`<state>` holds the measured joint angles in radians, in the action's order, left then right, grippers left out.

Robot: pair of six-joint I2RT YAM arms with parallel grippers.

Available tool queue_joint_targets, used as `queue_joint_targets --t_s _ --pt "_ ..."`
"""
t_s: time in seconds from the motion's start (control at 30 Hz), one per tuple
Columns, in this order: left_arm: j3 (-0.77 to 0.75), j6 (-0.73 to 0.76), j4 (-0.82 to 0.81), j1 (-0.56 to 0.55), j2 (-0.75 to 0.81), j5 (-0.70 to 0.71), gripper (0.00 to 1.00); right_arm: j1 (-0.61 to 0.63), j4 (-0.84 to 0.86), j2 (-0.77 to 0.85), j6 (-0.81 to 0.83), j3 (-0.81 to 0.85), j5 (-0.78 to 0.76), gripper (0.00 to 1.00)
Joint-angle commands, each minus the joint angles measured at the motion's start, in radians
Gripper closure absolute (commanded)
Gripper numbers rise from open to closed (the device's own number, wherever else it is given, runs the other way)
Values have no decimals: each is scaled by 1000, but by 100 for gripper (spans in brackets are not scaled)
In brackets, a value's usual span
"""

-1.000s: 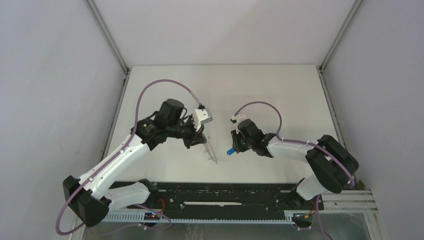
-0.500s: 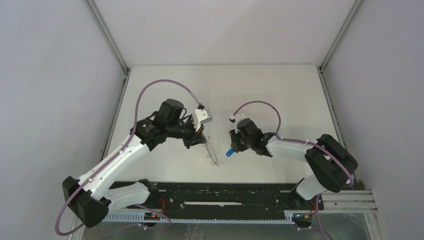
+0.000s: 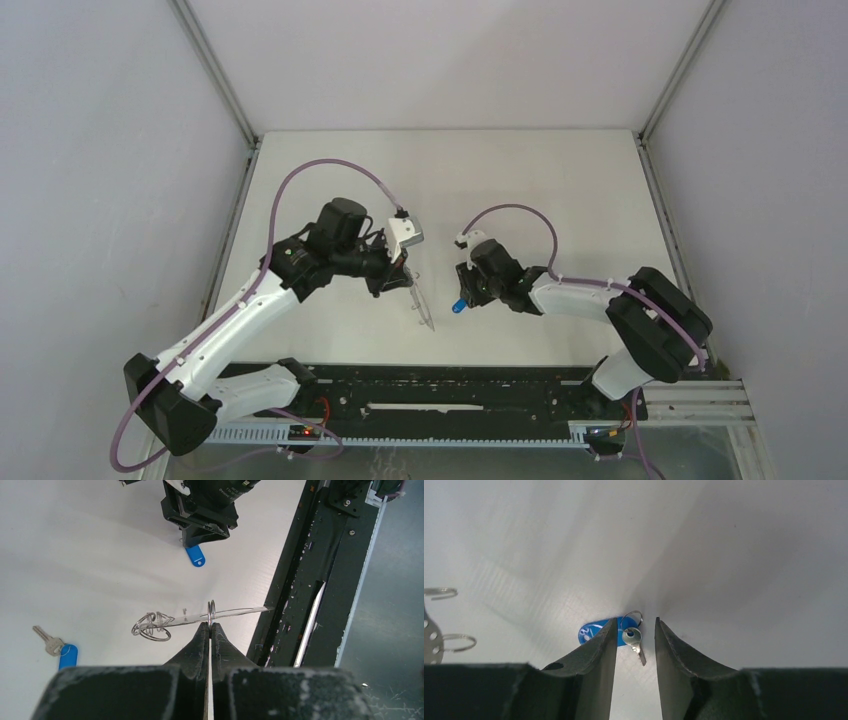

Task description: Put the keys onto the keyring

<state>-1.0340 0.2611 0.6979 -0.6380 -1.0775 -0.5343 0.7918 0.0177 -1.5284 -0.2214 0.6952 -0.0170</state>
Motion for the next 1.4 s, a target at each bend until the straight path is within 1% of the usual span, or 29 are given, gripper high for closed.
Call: queue_joint_targets --t_s 0.0,0.23,0.4,0.5,0.77,0.87,0.93,0.97,1.17,1.27,1.37 --pt "7 -19 -30 9 36 -20 100 -1 21 -12 10 30 -10 60" --pt "6 -28 -33 9 36 -20 100 -16 49 -11 14 30 -1 69" --pt "12 -27 -34 8 41 -16 100 -26 36 -19 11 29 7 76" --pt "17 -26 -34 8 44 -16 100 -26 28 -24 7 29 41 79" --pt "18 -29 -37 8 48 -18 100 -29 8 -12 -6 29 27 82" --pt "21 -29 -36 8 50 -18 100 -36 1 1 -11 29 21 90" --pt "23 -30 -37 8 53 -18 100 -39 -3 17 -10 29 31 99" --pt "25 -30 -37 8 54 -18 100 -39 -5 27 -8 29 39 100" --pt "34 -33 -35 8 58 -24 100 -41 24 127 6 -12 132 100" --pt "39 -33 -34 9 60 -29 100 -54 26 112 -4 -23 205 100" --pt "37 -37 -34 9 62 -28 100 -50 29 75 -22 -25 221 100"
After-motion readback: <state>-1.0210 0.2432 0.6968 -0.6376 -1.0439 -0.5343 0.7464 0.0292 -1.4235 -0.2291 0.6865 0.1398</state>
